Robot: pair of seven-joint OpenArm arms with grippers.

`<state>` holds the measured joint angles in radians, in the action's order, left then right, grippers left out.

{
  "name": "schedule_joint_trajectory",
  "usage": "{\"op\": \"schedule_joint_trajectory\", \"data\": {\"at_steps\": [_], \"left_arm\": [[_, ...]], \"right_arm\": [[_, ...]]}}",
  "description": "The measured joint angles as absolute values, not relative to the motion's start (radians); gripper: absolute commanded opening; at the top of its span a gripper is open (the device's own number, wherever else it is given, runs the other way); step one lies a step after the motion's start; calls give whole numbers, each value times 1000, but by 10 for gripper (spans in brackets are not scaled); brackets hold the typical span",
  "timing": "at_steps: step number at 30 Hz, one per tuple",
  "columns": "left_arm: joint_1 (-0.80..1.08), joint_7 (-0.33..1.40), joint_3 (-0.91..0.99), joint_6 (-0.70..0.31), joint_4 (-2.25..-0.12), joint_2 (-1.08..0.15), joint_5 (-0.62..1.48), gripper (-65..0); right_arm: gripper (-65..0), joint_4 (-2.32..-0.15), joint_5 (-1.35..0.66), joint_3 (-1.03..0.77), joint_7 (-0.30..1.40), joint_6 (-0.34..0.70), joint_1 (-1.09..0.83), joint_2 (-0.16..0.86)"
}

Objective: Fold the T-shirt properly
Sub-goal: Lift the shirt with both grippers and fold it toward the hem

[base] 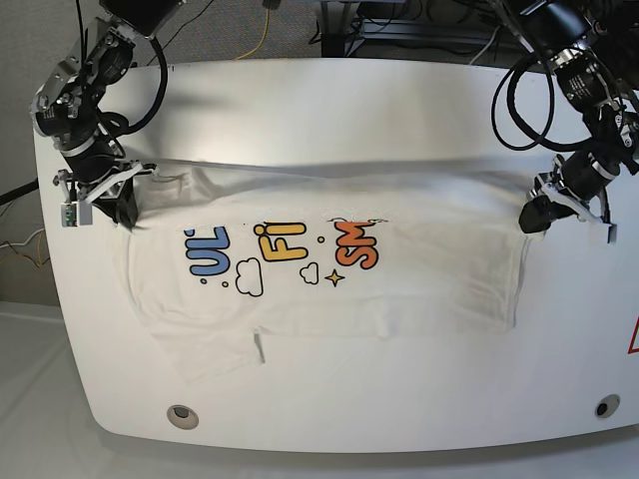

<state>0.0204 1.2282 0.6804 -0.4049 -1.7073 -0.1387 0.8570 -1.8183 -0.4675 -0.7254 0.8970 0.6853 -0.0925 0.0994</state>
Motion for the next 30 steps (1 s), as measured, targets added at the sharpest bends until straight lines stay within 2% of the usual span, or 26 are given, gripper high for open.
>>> {"op": "schedule_joint_trajectory", "data": {"at_steps": [15,30], "left_arm": [[22,1215,680,-404,-1573,-137,748,-615],[16,1139,678,-405,-1570,-139,711,-615]], "right_arm": [[-650,-1735,-450,-725,899,688,-84,102],[-650,-1732,-451,-720,842,688,-81,111]]}}
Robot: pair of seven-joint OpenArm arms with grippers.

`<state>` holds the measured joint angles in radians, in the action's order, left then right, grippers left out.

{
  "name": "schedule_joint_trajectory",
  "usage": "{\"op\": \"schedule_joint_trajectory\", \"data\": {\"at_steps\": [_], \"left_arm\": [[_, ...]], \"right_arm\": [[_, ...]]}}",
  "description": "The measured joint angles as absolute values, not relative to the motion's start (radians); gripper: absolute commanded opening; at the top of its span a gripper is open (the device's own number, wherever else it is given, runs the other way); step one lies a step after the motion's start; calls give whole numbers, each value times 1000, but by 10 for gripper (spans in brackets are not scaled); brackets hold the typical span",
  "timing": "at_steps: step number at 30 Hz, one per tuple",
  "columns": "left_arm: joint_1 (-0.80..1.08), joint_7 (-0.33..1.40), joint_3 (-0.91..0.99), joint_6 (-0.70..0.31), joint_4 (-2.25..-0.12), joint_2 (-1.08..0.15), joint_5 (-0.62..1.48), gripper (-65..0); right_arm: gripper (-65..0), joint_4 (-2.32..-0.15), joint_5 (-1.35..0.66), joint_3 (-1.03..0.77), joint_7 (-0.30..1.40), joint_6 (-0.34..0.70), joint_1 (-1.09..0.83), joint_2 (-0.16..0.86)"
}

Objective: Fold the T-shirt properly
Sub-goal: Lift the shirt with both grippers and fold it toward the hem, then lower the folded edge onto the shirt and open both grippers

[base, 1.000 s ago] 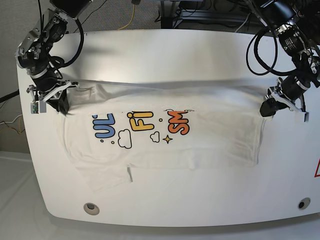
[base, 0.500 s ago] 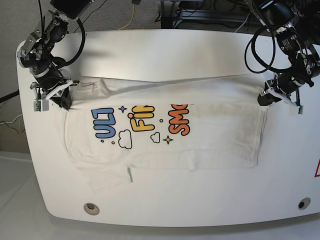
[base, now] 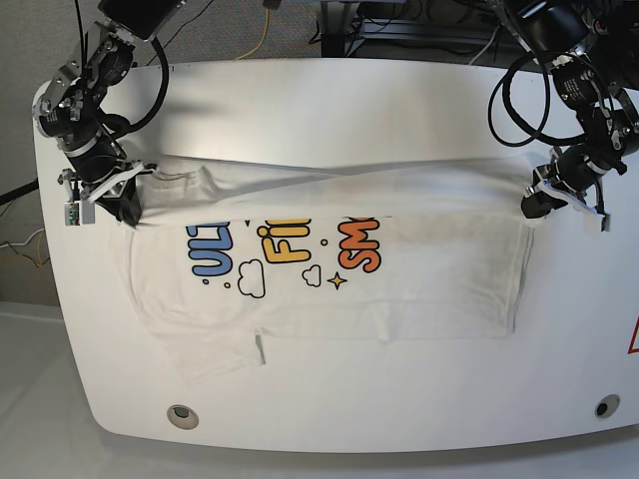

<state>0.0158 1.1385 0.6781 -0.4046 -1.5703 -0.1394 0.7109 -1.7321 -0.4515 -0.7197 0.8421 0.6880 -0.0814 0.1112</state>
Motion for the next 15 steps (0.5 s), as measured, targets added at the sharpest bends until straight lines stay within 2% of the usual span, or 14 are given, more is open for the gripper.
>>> {"op": "schedule_joint_trajectory", "data": {"at_steps": [15], "left_arm": [[-38,1071,645,-407,-1570,-144,662,-615]], "right_arm": [[-650,-1691,-455,-717,842,688,-71,111]]}}
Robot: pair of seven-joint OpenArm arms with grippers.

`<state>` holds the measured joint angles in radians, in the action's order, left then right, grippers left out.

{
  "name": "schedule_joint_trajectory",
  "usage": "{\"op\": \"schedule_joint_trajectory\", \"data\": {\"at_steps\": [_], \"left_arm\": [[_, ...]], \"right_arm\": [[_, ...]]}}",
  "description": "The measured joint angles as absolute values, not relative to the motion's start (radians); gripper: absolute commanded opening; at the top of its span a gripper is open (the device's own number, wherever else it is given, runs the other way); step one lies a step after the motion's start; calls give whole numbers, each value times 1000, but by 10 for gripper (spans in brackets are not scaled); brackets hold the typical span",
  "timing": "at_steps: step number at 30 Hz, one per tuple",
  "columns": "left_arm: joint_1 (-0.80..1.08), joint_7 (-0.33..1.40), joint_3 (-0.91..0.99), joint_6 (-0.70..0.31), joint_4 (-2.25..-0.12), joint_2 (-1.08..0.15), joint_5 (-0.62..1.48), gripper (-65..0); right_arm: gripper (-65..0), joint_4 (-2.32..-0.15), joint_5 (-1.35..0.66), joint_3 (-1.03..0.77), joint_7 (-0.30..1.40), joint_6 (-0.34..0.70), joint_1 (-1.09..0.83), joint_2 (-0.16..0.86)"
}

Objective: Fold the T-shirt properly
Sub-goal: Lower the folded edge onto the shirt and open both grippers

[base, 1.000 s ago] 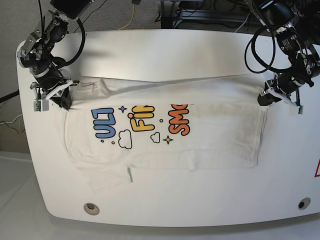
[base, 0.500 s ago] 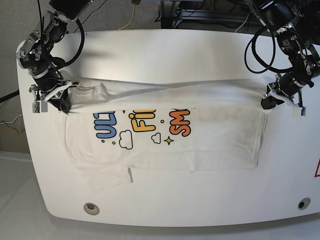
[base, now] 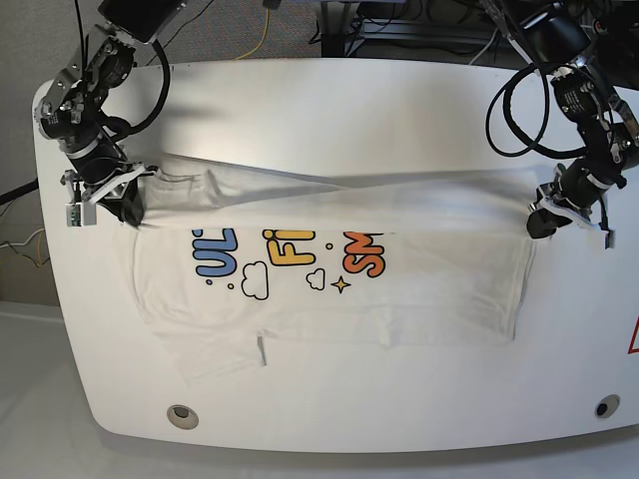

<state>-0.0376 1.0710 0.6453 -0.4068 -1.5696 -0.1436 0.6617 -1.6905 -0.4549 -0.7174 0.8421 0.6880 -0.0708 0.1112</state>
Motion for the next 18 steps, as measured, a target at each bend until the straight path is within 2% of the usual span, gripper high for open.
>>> {"op": "schedule_joint_trajectory", "data": {"at_steps": [7,10,13,15,18], "left_arm": [[-75,1073,612,-407,-1568,-140,664,-612],[-77,1069,612,-407,-1568,-140,664,-584],[-75,1069,612,-407,-1568,-139,661,-488],[-75,1069,608,-407,-1568,-140,657,-409],[-75,1068,599,-403,-1568,-141,656,-266]], "right_arm": [[-650,-1666,-451,-717,841,688,-65,128],[-650,-1666,-451,-717,842,688,-65,128],[-645,-1666,-451,-714,842,688,-65,128],[-607,-1666,-451,-710,842,688,-65,130],[-479,-1665,-450,-693,844,683,-65,139]]}}
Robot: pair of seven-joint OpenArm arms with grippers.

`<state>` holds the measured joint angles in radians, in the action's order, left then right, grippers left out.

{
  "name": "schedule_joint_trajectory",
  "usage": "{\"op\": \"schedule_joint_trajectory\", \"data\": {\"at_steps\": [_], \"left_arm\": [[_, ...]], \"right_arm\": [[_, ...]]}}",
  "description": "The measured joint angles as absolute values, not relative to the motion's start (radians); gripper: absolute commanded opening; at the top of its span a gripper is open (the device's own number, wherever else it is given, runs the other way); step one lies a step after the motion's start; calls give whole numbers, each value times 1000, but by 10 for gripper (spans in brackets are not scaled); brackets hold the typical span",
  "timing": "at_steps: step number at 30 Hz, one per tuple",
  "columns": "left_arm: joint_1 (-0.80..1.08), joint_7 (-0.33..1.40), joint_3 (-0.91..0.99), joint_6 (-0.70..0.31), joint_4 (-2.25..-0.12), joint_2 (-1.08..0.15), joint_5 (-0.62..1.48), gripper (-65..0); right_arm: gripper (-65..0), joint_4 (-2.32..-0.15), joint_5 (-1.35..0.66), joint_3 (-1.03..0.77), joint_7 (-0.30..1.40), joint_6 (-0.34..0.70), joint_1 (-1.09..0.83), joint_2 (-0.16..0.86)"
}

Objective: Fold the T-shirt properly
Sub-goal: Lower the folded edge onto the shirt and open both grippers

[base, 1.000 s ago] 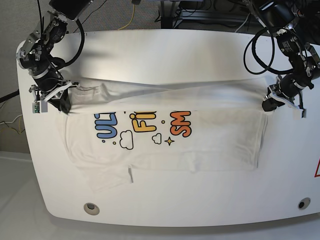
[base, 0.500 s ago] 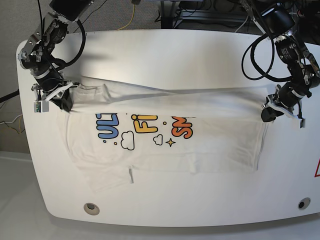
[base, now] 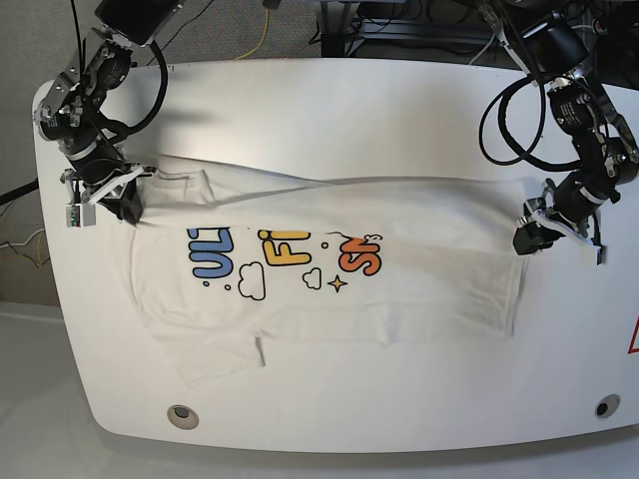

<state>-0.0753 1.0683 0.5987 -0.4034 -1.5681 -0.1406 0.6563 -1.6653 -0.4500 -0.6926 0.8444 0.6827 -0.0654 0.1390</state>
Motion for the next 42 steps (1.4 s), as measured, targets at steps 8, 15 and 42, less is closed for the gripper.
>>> {"op": "schedule_joint_trajectory", "data": {"at_steps": [8,15,42], "left_arm": [[-73,1044,601,-403,-1568,-139,657,-12],[-65,1000,602,-403,-1568,-146,658,-3],[-70,994,591,-403,-1568,-191,658,-3]], "right_arm": [[-251,-1665,-450,-683,842,681,-66,149],[-281,-1665,-450,-683,842,681,-67,150],[-285,-1707,-451,-683,843,685,-59,178]]}}
